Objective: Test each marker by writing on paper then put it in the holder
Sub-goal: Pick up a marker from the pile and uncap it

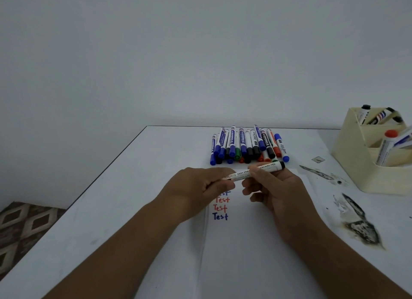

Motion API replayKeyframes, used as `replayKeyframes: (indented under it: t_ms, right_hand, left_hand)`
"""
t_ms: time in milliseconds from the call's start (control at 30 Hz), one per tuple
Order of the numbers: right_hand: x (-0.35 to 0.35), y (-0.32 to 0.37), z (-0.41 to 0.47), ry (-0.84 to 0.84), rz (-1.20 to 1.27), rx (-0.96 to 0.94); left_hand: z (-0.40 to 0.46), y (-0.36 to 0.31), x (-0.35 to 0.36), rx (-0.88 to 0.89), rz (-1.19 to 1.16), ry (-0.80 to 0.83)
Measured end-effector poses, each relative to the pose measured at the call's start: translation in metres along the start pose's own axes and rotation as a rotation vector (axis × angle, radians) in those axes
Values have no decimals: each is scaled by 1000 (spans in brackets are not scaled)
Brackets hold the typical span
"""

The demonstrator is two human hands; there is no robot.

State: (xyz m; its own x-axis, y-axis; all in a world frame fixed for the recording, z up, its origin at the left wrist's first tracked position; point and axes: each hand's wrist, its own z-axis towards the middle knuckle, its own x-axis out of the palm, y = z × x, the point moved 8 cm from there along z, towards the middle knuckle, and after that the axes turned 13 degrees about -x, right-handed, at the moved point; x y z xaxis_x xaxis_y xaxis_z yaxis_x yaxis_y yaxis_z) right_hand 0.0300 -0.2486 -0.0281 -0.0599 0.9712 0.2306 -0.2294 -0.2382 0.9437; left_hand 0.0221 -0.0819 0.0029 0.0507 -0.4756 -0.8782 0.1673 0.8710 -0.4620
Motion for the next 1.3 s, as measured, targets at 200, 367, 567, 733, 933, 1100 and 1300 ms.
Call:
replayKeyframes:
  t_ms: [200,367,567,733,933,1100,1300]
  right_hand:
    - [-13,5,1,-168,109,-24]
    - [-11,4,1,-155,73,-34]
    - [-4,3,1,-90,59,-13]
    - [3,6,-1,-29,49,-3]
    - [22,16,-17,124,5,-33]
    - [33,16,-27,239,-160,-76]
    - [39,16,-34,313,-355,-139]
  left_hand:
    - [8,50,-9,-133,-243,85]
    - [12,69,-20,-122,-37,-112]
    - [17,68,-10,3,22,-116]
    - [18,73,18,-156,79,168]
    - [13,64,19,-139,189,212]
    - [13,58,23,-97,328,218]
    - [18,64,29,-104,373,241]
